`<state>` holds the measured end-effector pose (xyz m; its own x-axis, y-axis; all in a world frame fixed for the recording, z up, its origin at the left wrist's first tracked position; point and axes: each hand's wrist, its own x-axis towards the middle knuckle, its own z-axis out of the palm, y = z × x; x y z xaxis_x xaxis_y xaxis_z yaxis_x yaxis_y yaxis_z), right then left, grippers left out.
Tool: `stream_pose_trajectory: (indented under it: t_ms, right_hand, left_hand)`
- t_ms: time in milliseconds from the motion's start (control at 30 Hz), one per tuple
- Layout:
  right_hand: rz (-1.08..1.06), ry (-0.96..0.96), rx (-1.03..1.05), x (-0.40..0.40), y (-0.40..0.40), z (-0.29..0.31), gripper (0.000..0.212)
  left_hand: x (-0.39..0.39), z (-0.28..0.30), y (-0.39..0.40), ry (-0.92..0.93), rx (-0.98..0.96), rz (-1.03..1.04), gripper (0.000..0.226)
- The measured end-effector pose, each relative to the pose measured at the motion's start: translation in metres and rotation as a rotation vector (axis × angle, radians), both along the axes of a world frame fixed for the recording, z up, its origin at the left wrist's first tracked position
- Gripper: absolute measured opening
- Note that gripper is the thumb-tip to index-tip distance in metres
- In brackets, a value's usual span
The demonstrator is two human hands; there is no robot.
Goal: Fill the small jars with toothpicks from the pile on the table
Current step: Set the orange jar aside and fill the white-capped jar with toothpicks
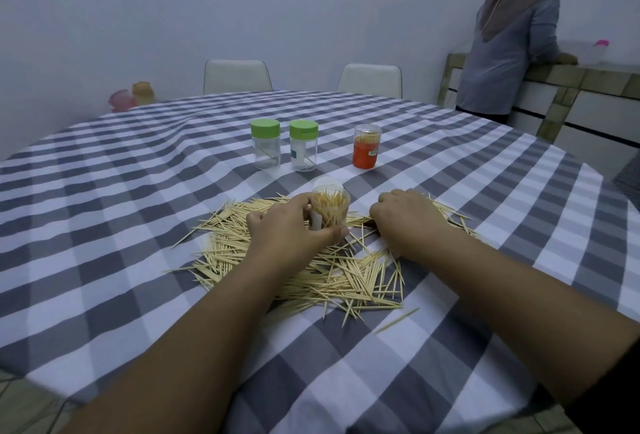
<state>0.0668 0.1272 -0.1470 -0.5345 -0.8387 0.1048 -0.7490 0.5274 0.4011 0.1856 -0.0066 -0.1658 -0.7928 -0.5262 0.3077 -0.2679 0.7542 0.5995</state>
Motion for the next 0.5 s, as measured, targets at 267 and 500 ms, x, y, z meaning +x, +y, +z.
stream_pose_trajectory:
  t_ms: [267,500]
  right_hand:
    - [-0.201,-0.284,-0.289,0.002,-0.018,0.001,0.029]
    - [-0.132,-0.52,-0.788,0.002,-0.014,-0.006,0.016]
  left_hand:
    - [-0.003,-0.002,-0.003,0.012,-0.001,0.041,0.047]
    - [-0.002,-0.002,-0.001,0.009,-0.016,0.025,0.046]
